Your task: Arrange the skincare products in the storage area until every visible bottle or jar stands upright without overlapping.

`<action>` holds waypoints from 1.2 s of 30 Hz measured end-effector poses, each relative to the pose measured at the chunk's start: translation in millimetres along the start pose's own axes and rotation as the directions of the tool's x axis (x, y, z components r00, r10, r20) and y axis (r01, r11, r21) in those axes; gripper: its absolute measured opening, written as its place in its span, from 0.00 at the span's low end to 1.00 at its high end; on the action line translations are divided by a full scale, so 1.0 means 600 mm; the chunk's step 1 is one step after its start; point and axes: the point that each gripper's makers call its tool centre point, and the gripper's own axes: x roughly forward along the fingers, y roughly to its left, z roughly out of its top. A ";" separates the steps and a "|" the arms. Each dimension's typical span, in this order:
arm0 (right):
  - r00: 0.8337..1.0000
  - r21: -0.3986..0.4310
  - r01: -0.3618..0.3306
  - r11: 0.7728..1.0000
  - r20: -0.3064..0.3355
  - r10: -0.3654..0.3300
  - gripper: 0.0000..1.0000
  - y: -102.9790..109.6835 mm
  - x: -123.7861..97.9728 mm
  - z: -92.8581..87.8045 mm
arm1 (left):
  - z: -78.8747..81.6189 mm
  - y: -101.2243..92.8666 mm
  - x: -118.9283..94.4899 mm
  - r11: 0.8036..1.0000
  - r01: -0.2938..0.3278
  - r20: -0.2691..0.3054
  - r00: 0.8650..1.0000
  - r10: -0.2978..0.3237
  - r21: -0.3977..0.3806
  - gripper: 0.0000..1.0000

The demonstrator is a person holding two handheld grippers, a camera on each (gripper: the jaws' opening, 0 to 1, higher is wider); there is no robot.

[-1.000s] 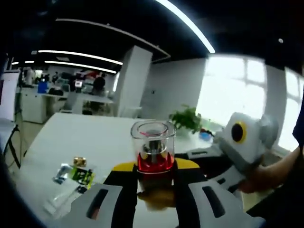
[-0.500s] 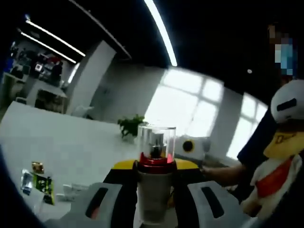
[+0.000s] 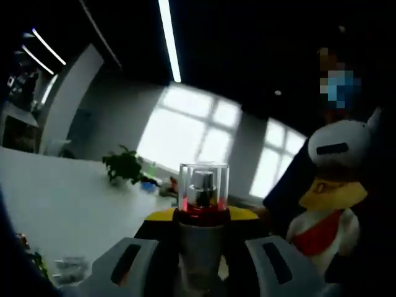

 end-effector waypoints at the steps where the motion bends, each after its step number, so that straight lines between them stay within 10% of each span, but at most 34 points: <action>1: 0.999 -0.002 0.029 1.000 0.016 -0.029 0.31 -0.004 -0.001 0.006 | 0.005 0.005 -0.003 1.000 -0.004 0.019 1.000 0.005 -0.009 0.23; 9: 0.977 -0.092 0.205 0.974 0.081 -0.198 0.29 -0.036 -0.003 0.024 | 0.026 0.022 0.002 0.999 -0.043 0.078 0.996 0.043 0.003 0.24; 14: 0.926 -0.181 0.377 0.909 0.104 -0.363 0.29 -0.073 -0.024 0.033 | 0.037 0.052 0.000 0.981 -0.195 0.120 0.974 0.194 0.002 0.26; 20: 0.829 -0.207 0.559 0.803 0.141 -0.541 0.29 -0.101 -0.043 0.033 | 0.045 0.073 0.005 0.923 -0.385 0.193 0.905 0.380 -0.011 0.26; 25: 0.743 -0.206 0.668 0.715 0.143 -0.654 0.29 -0.122 -0.064 0.021 | 0.037 0.092 0.001 0.840 -0.542 0.219 0.819 0.531 -0.010 0.24; 27: 0.717 -0.229 0.695 0.682 0.144 -0.682 0.29 -0.128 -0.068 0.016 | 0.034 0.092 0.002 0.829 -0.559 0.213 0.812 0.544 0.014 0.23; 34: 0.708 -0.323 0.693 0.644 0.137 -0.693 0.29 -0.121 -0.056 0.014 | 0.015 0.110 0.020 0.766 -0.640 0.149 0.765 0.627 0.061 0.31; 36: 0.703 -0.314 0.700 0.641 0.151 -0.695 0.29 -0.123 -0.060 0.018 | 0.022 0.118 0.005 0.708 -0.701 0.177 0.711 0.681 0.088 0.26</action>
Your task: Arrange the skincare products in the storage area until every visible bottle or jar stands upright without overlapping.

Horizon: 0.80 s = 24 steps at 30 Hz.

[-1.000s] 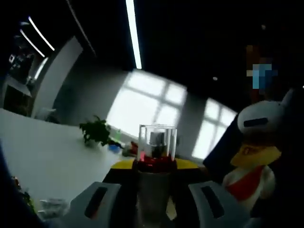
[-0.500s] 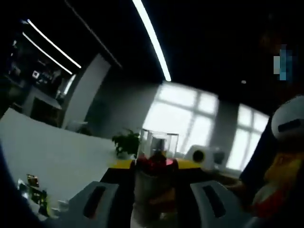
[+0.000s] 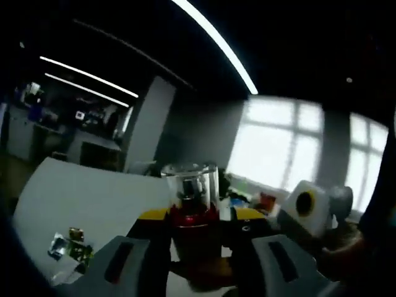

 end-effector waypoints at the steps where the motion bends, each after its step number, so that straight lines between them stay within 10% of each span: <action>1: 1.000 -0.004 0.004 1.000 0.003 -0.004 0.29 -0.002 0.001 0.001 | 0.001 0.000 -0.001 1.000 -0.010 0.006 1.000 0.010 0.002 0.25; 8: 1.000 0.020 -0.021 1.000 0.005 0.021 0.30 -0.013 0.009 -0.006 | -0.002 0.005 0.009 1.000 0.000 -0.017 1.000 -0.001 -0.020 0.25; 16: 0.967 0.093 -0.255 0.962 0.046 0.252 0.31 -0.019 -0.009 -0.001 | -0.008 -0.016 0.029 0.987 0.156 -0.110 0.982 -0.152 0.036 0.25; 20: 0.911 0.192 -0.411 0.891 0.106 0.398 0.32 -0.031 -0.018 0.001 | -0.013 -0.024 0.042 0.967 0.253 -0.144 0.959 -0.246 0.032 0.24; 24: 0.812 0.234 -0.583 0.778 0.156 0.562 0.31 -0.032 -0.032 0.002 | -0.012 -0.037 0.047 0.942 0.335 -0.155 0.932 -0.328 0.017 0.24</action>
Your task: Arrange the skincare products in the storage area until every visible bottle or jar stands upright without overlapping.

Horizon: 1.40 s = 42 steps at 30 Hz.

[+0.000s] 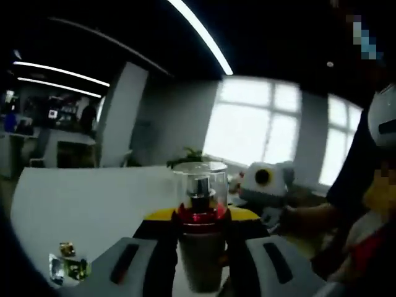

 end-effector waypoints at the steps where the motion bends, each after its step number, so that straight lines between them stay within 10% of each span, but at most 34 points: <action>1: 0.999 0.022 -0.033 0.999 -0.007 0.033 0.31 0.003 -0.001 -0.002 | -0.002 -0.006 0.004 0.999 0.033 -0.013 0.999 -0.032 0.008 0.24; 9: 0.978 -0.036 -0.200 0.979 -0.061 0.198 0.30 0.018 -0.005 -0.011 | -0.016 -0.046 0.033 0.978 0.177 -0.078 0.983 -0.169 0.109 0.24; 18: 0.985 -0.224 -0.114 0.968 -0.154 0.081 0.29 -0.008 -0.040 -0.049 | -0.065 -0.052 0.070 0.957 0.221 -0.195 0.963 -0.184 0.187 0.24; 29: 0.983 -0.215 -0.088 0.973 -0.176 0.050 0.29 -0.027 -0.060 -0.111 | -0.127 -0.038 0.090 0.966 0.211 -0.246 0.954 -0.171 0.147 0.25; 42: 0.963 -0.211 -0.026 0.977 -0.267 -0.032 0.29 -0.060 -0.056 -0.228 | -0.242 0.004 0.091 0.963 0.252 -0.385 0.902 -0.198 0.093 0.26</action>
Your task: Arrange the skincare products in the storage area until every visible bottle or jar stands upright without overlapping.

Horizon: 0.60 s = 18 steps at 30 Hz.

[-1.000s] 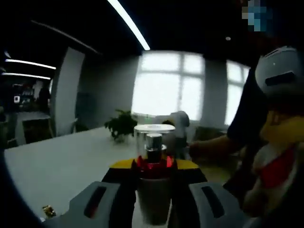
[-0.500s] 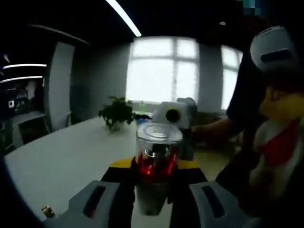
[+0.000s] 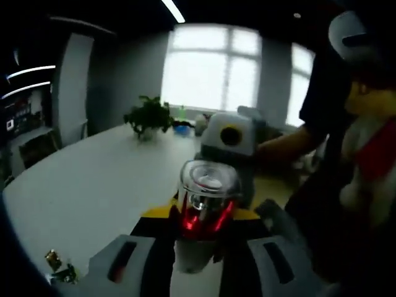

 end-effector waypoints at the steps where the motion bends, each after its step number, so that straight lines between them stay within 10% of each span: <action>1: 1.000 0.005 0.011 1.000 -0.004 -0.011 0.29 -0.003 0.002 -0.009 | -0.007 0.004 0.004 1.000 0.005 -0.004 1.000 -0.005 -0.002 0.26; 18: 0.980 0.003 0.113 0.994 -0.165 -0.111 0.29 -0.030 -0.011 -0.159 | -0.108 0.026 0.093 0.994 0.105 -0.097 0.990 -0.103 0.021 0.27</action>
